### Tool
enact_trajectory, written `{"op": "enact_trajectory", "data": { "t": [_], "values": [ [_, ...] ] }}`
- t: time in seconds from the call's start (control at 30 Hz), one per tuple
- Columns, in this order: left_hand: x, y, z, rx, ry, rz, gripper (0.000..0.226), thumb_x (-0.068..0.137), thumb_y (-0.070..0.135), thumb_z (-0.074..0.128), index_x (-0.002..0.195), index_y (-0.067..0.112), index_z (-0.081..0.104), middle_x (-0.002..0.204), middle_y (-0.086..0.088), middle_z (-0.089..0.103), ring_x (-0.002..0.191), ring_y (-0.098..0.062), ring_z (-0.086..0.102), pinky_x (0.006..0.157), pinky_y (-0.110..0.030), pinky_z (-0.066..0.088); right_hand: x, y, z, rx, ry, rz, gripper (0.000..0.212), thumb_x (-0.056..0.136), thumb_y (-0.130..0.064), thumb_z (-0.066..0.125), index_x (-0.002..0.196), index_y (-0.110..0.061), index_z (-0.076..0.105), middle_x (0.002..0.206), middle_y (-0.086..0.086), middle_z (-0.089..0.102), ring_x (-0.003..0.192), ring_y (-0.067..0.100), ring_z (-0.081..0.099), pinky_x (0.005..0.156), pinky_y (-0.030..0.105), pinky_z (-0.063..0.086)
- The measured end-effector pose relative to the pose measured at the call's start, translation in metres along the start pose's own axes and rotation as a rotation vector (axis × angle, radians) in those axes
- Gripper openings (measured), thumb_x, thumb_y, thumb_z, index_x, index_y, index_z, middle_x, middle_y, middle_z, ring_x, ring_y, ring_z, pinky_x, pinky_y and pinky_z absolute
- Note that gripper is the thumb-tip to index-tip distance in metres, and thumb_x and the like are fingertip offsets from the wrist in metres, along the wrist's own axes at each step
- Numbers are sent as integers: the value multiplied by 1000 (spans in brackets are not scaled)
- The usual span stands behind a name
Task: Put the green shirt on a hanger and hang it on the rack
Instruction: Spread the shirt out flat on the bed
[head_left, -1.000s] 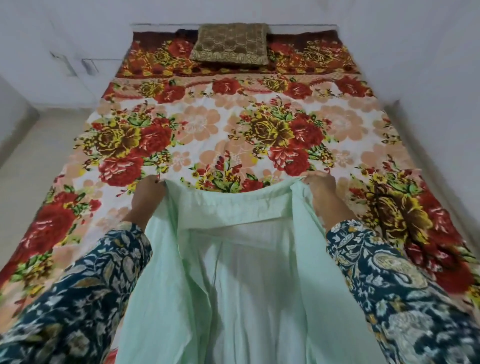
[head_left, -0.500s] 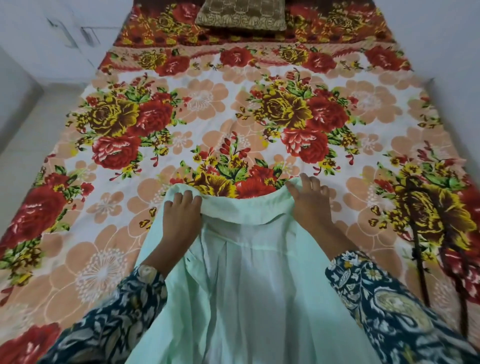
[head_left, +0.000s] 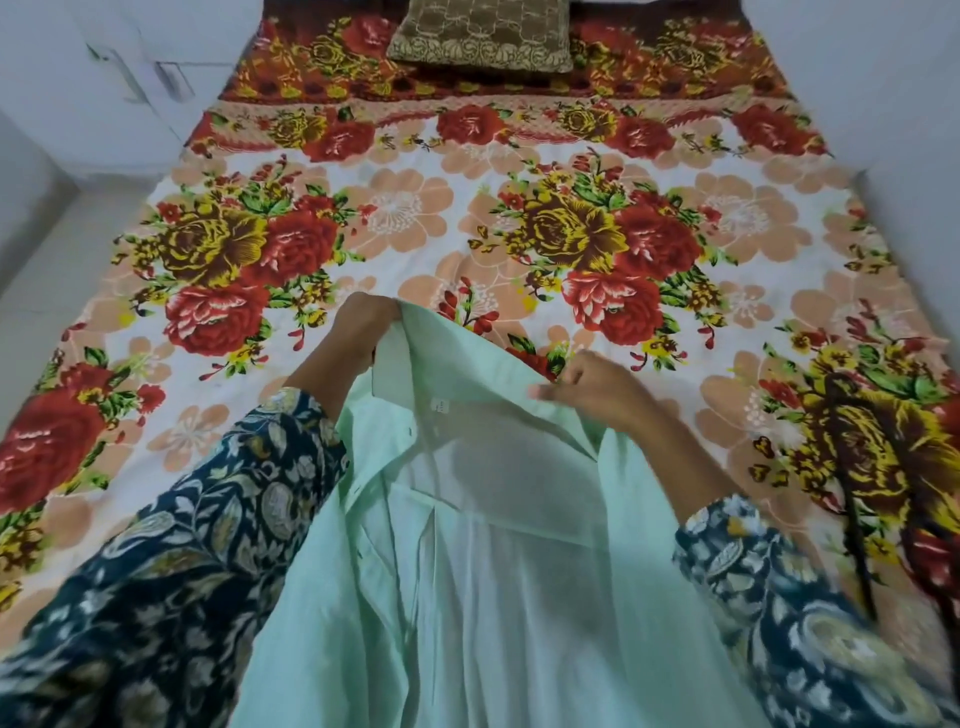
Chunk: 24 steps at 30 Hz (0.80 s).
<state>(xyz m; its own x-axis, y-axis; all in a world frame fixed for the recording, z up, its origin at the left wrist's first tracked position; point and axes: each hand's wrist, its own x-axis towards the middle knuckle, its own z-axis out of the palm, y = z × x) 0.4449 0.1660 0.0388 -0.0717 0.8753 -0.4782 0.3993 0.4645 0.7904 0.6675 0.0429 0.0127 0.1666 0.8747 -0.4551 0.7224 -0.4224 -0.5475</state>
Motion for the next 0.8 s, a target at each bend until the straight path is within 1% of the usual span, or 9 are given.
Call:
{"op": "enact_trajectory", "data": {
  "t": [0.07, 0.13, 0.27, 0.37, 0.43, 0.5, 0.6, 0.67, 0.8],
  "values": [
    [3, -2, 1, -27, 9, -17, 21, 87, 4, 51, 66, 7, 48, 70, -11, 46, 58, -23, 45, 61, -33, 38, -1, 7, 26, -376, 31, 59, 43, 83, -44, 64, 109, -11, 53, 102, 4, 60, 94, 26, 61, 72, 33, 44],
    [3, -6, -2, -46, 12, -45, 22, 87, 5, 51, 66, 9, 49, 70, -11, 47, 59, -24, 45, 59, -31, 39, 5, 13, 30, -333, 133, 143, 28, 87, -18, 55, 114, -9, 57, 112, 11, 63, 101, 32, 61, 76, 35, 46],
    [7, -10, -6, -120, -21, -57, 21, 88, 2, 48, 68, 7, 51, 72, -12, 48, 57, -25, 48, 51, -28, 41, 34, 3, -2, 860, 227, 330, 13, 85, -1, 56, 97, 3, 60, 88, 23, 64, 74, 33, 63, 59, 38, 58],
    [12, -10, 2, -405, -45, -145, 13, 91, -6, 37, 88, -3, 50, 76, -15, 52, 56, -28, 59, 39, -31, 52, 52, -11, -14, 1259, 207, 408, 11, 93, 4, 43, 84, 3, 50, 61, 16, 62, 52, 24, 61, 35, 22, 50],
    [17, -17, 9, -492, -64, -174, 14, 92, -6, 34, 92, -6, 48, 84, -18, 53, 65, -32, 59, 45, -37, 57, 57, -17, -12, 1295, 153, 380, 7, 93, 1, 43, 94, 2, 50, 58, 9, 63, 63, 21, 59, 40, 22, 52],
    [17, -31, 12, -452, -101, -151, 17, 93, 0, 40, 79, 4, 49, 82, -11, 48, 69, -26, 52, 59, -37, 52, 54, -18, -4, 1290, 94, 342, 11, 92, -2, 46, 99, -1, 54, 52, 2, 65, 74, 21, 57, 69, 31, 58],
    [5, -53, 14, -398, -27, -37, 18, 92, 6, 46, 76, 15, 49, 79, -2, 46, 79, -20, 48, 69, -29, 40, 31, -11, 6, 1280, 149, 328, 32, 93, -1, 44, 124, 5, 48, 111, 17, 64, 110, 32, 58, 97, 39, 47],
    [-14, -61, 16, -328, 67, 95, 11, 91, 5, 45, 88, 12, 53, 82, 0, 51, 80, -16, 51, 68, -25, 43, 11, -2, 13, 1267, 301, 317, 28, 89, 3, 47, 116, 1, 54, 117, 25, 60, 108, 35, 61, 86, 38, 53],
    [-76, -69, 36, -208, 23, 233, 15, 92, 5, 44, 95, 13, 56, 89, -2, 61, 76, -14, 57, 63, -23, 44, -51, 24, 34, 966, 490, 334, 25, 81, 2, 51, 72, -21, 55, 87, 9, 62, 80, 24, 59, 67, 36, 50]
  ]
}}
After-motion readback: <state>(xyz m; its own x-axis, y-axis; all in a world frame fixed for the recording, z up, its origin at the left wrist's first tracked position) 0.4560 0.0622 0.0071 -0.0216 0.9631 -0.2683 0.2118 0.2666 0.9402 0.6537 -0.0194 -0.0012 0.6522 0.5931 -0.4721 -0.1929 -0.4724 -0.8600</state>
